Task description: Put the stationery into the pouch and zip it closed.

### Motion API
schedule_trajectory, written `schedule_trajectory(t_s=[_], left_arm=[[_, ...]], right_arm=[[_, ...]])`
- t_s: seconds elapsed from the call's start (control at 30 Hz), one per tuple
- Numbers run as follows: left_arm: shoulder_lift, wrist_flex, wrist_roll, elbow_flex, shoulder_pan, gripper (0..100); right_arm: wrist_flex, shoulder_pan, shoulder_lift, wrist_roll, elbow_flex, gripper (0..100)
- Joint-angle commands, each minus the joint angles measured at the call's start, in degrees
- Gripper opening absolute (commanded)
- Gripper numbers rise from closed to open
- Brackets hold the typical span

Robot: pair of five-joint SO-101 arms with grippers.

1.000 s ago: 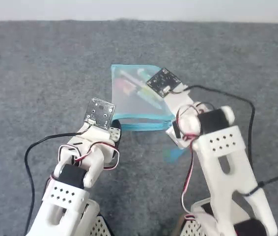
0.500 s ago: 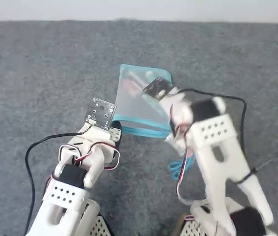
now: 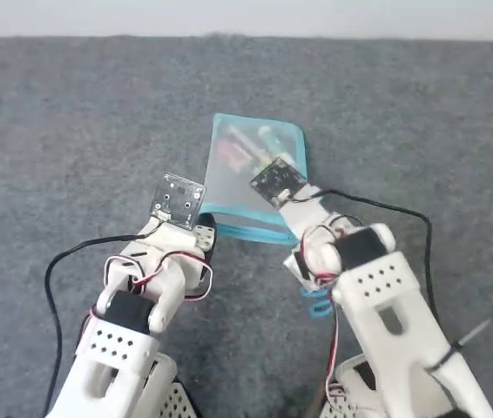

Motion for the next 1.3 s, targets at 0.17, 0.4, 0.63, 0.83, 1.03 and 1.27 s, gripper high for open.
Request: schedule_trajectory(t_s=[0.17, 0.4, 0.63, 0.83, 1.03, 1.27], left_arm=[[-2.11, -7.38, 3.69, 1.89, -0.09, 1], [-1.93, -7.47, 4.13, 1.89, -1.85, 1], [-1.76, -7.56, 4.22, 1.89, -4.75, 1], [-1.76, -7.74, 4.13, 1.98, -4.84, 1], [-1.76, -9.23, 4.48, 2.15, -5.01, 2], [-1.76, -9.05, 4.48, 2.15, -5.01, 2]], right_arm=[[-7.08, 0.75, -18.86, -0.44, 11.69, 16.9], [-6.37, 0.84, -21.14, -0.18, 13.89, 16.9], [-2.51, 0.84, -12.97, 1.32, 9.67, 16.9], [0.13, 0.84, -11.3, 1.14, 7.21, 16.9], [2.77, 2.24, -11.3, 1.49, 4.84, 17.3], [-4.09, 5.67, -11.21, 1.49, 5.98, 17.3]])
